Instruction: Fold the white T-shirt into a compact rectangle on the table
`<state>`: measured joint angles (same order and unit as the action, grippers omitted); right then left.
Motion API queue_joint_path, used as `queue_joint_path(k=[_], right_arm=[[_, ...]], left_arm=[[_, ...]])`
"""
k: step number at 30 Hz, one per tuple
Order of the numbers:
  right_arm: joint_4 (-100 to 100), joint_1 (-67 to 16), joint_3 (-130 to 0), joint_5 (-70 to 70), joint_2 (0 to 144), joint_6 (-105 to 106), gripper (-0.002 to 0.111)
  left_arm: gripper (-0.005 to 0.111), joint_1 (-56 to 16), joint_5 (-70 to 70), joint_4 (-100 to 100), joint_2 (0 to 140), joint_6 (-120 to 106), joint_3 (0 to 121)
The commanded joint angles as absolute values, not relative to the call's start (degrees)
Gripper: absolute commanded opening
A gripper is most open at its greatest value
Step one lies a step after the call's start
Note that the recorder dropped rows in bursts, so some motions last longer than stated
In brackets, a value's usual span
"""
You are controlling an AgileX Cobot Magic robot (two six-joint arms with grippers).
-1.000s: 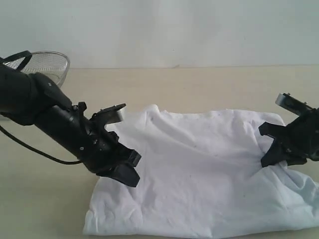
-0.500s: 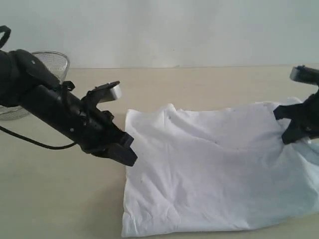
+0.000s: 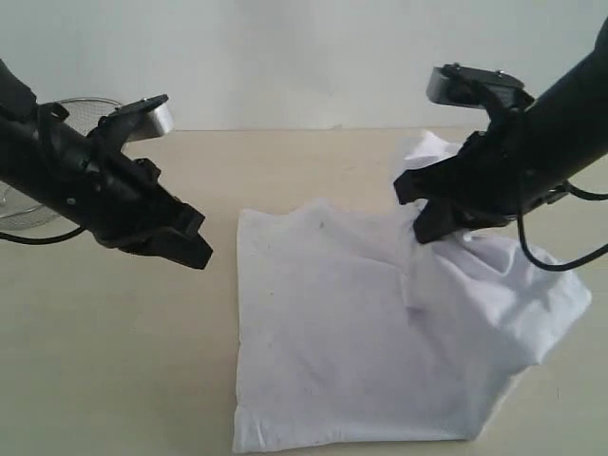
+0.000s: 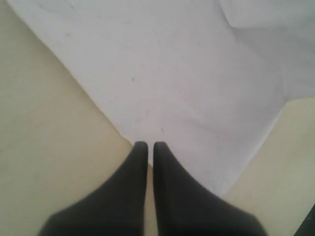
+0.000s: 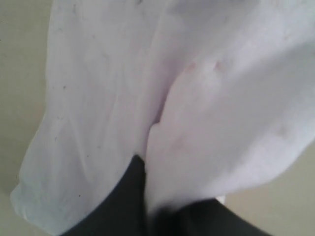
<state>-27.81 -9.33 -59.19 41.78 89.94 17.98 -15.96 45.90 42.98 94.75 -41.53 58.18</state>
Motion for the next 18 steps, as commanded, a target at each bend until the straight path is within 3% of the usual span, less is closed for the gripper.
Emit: queue_joint_path(k=[1, 12, 18], right_arm=[[-27.4, -12.0, -59.6, 39.3, 91.4, 15.3, 0.0], [-31.0, -16.6, -59.6, 31.4, 104.0, 12.9, 0.0], [-43.0, -16.6, -59.6, 34.9, 104.0, 29.8, 0.002]], left_arm=[[0.005, -15.7, 47.3, 42.2, 92.9, -39.9, 57.9], [0.005, -15.7, 48.2, 42.2, 89.8, -39.4, 52.6], [0.005, -15.7, 48.2, 42.2, 88.9, -38.6, 52.1]])
